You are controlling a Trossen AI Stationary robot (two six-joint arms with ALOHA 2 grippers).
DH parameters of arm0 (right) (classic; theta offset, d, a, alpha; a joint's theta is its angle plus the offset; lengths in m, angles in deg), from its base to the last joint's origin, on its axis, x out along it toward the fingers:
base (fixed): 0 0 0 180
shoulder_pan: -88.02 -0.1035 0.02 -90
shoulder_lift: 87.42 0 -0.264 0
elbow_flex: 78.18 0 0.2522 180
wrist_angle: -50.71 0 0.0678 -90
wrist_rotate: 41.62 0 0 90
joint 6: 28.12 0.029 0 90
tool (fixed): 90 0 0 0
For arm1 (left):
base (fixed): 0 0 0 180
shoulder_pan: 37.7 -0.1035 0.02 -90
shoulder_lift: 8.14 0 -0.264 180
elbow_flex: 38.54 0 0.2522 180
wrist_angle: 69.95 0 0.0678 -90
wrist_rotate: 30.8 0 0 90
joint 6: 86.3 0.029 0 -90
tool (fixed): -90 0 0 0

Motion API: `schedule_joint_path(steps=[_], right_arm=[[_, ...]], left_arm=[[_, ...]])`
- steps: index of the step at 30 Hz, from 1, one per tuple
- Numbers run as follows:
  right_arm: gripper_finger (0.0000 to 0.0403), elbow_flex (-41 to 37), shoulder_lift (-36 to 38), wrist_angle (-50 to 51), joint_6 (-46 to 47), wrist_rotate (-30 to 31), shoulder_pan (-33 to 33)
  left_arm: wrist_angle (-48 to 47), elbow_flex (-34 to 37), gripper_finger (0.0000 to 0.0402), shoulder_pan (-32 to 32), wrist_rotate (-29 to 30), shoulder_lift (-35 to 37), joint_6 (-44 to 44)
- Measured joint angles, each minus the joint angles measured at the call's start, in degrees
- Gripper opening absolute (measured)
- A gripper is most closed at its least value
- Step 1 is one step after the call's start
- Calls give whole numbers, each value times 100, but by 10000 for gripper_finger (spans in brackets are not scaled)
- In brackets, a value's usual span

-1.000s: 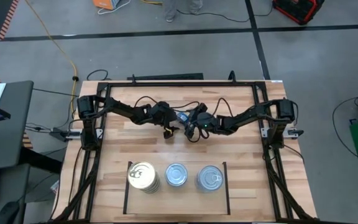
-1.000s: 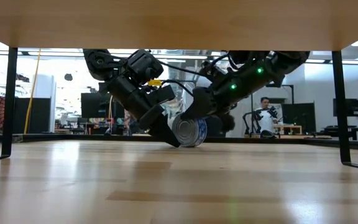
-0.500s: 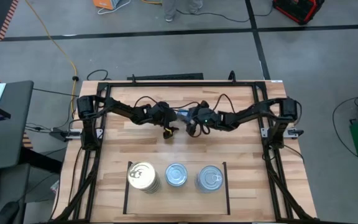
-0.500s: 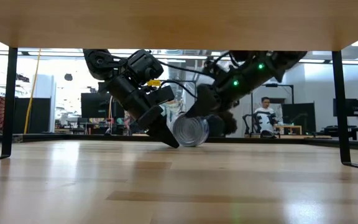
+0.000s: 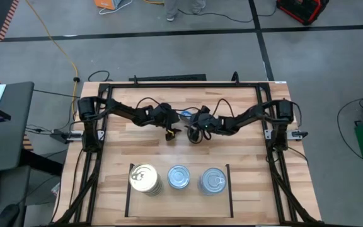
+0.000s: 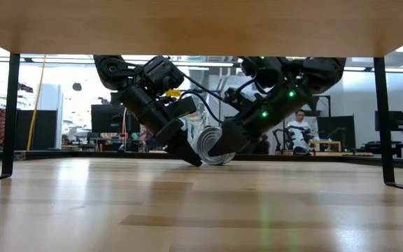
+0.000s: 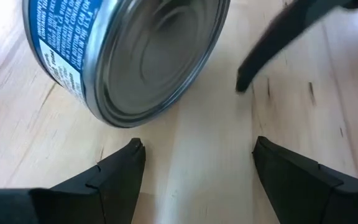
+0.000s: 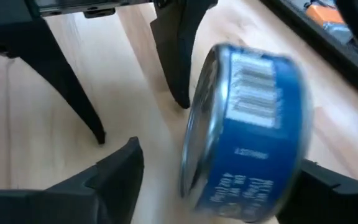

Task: Stack canned seafood by type on shelf
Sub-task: Put the blue tuna can on the top of the left stacked tuna cans on the shelf

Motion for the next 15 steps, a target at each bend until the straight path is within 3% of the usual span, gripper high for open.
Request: schedule_joint_path(steps=[10, 15], right_arm=[[259, 3, 522, 344, -443, -23, 58], [194, 3, 522, 431, -459, -155, 167]], left_arm=[[-186, 37, 288, -202, -31, 531, 69], [-469, 39, 288, -133, -8, 501, 42]])
